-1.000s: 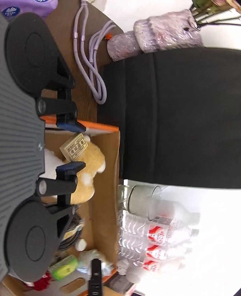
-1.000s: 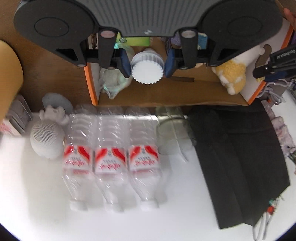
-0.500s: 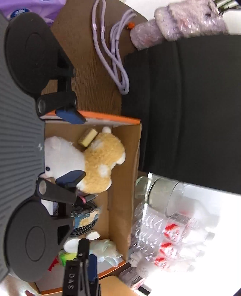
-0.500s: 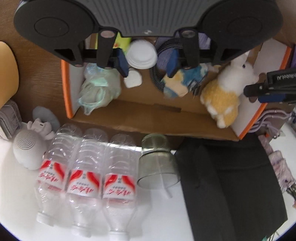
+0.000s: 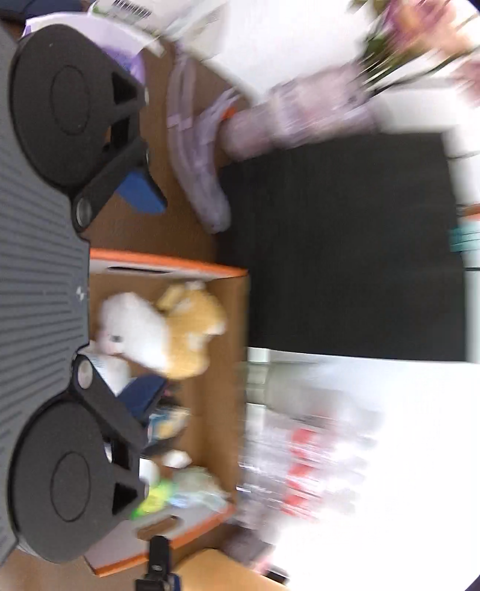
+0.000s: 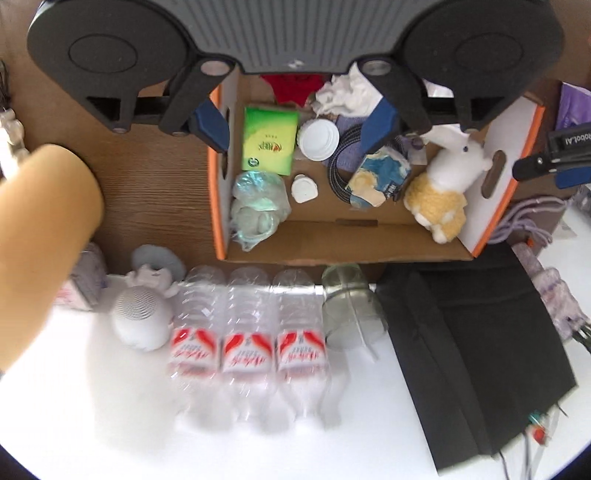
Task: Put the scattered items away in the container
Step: 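Withdraw both tools from the box back over the desk, then grasp the clear plastic bag by the box side with the right tool, then lift the clear plastic bag up over the cardboard box with the right tool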
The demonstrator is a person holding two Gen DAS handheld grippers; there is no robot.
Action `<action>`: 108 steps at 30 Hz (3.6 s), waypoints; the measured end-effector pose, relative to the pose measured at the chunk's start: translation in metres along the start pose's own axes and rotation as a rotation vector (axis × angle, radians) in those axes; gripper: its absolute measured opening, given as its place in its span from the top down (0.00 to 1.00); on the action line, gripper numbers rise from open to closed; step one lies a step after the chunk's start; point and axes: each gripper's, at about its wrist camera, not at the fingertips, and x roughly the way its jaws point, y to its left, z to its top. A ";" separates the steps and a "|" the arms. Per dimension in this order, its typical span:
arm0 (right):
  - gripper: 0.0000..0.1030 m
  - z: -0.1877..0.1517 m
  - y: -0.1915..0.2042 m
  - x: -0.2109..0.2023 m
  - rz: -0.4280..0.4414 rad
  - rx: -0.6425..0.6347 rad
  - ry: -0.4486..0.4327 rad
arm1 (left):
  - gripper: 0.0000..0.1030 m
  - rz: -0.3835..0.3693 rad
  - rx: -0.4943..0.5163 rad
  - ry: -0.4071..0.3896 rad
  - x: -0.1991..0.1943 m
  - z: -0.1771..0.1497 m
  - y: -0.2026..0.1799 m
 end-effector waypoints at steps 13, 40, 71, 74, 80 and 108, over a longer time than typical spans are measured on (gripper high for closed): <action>0.21 -0.113 0.042 -0.087 0.042 -0.077 -0.606 | 0.00 -0.060 -0.010 -0.363 -0.100 -0.066 -0.008; 0.21 -0.275 0.026 -0.095 -0.110 -0.004 -0.398 | 0.00 -0.109 0.032 -0.208 -0.204 -0.244 -0.007; 0.90 -0.173 -0.008 0.029 -0.187 0.048 -0.252 | 0.00 -0.133 -0.002 -0.115 -0.103 -0.198 -0.008; 0.92 -0.175 -0.004 0.027 -0.206 0.017 -0.240 | 0.00 -0.129 -0.006 -0.115 -0.105 -0.197 -0.010; 0.92 -0.202 0.013 -0.021 -0.128 -0.002 -0.350 | 0.00 -0.120 -0.016 -0.159 -0.128 -0.196 -0.012; 0.92 -0.342 0.065 -0.193 0.049 -0.090 -0.722 | 0.00 -0.059 -0.013 -0.451 -0.245 -0.213 -0.024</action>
